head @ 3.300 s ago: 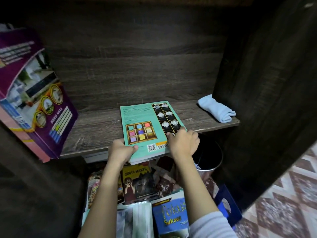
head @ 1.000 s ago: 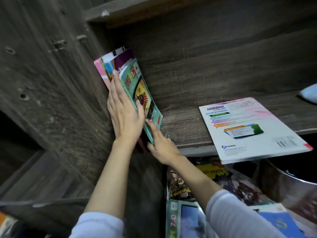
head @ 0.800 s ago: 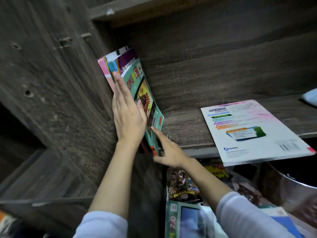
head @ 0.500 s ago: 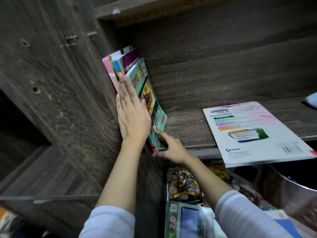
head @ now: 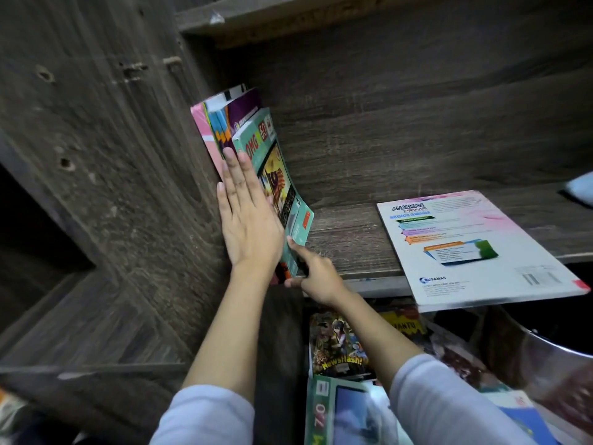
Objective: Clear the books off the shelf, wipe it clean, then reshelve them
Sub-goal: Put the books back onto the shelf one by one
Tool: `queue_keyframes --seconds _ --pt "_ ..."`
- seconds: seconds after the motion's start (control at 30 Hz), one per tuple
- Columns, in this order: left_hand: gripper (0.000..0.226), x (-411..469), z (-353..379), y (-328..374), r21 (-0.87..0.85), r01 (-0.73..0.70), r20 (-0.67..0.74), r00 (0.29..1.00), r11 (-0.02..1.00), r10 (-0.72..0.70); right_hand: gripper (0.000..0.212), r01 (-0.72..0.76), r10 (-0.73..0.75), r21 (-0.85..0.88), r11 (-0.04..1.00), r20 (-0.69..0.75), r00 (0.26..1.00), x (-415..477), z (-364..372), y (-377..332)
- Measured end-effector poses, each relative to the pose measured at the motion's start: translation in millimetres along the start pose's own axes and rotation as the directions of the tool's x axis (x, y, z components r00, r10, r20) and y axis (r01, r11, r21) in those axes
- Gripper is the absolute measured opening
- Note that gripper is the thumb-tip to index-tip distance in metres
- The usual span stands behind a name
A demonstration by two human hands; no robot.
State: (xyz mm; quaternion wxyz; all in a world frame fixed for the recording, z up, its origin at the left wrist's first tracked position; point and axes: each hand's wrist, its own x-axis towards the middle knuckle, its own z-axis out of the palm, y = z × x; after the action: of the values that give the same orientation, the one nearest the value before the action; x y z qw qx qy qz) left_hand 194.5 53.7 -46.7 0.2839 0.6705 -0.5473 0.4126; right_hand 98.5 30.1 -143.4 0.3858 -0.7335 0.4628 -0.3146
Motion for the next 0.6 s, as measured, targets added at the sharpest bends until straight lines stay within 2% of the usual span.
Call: queue_keyframes --seconds 0.1,0.2,0.3,0.37,0.43,0.53,0.6 --pt "0.077 1.0 -0.1 -0.3 0.054 -0.002 0.024 1.0 0.999 0.0 0.09 -0.012 0.01 -0.063 0.998 -0.022 1.0 -1.1 1.7 -3.1" --pt "0.078 2.2 -0.3 1.7 0.07 0.023 0.061 0.998 0.997 -0.028 0.09 -0.053 0.067 -0.19 0.98 0.069 0.995 2.4 -3.7 -14.3" --pt "0.08 2.5 -6.1 6.0 0.038 0.048 0.129 0.99 0.998 -0.052 0.076 -0.052 0.086 -0.265 0.963 0.116 0.99 -0.1 -26.7 -25.6" --pt "0.082 0.4 -12.6 10.8 -0.084 0.085 0.196 0.978 0.993 -0.067 0.064 -0.061 0.065 -0.227 0.972 0.014 0.998 -10.3 -46.7 -27.1" --pt "0.084 -3.5 -23.0 19.0 -0.187 0.196 0.217 0.964 0.963 -0.154 0.05 -0.088 0.07 -0.131 0.987 -0.139 0.988 -23.1 -65.3 -24.4" --pt "0.084 -14.6 -38.7 50.0 -0.317 0.396 0.187 0.917 0.862 -0.352 0.035 -0.127 0.115 -0.013 0.992 -0.343 0.932 -44.7 -91.4 -14.9" --pt "0.083 -27.6 -47.5 82.3 -0.386 0.451 0.206 0.893 0.805 -0.401 0.031 -0.159 0.154 0.026 0.987 -0.458 0.876 -62.9 -112.0 -5.3"
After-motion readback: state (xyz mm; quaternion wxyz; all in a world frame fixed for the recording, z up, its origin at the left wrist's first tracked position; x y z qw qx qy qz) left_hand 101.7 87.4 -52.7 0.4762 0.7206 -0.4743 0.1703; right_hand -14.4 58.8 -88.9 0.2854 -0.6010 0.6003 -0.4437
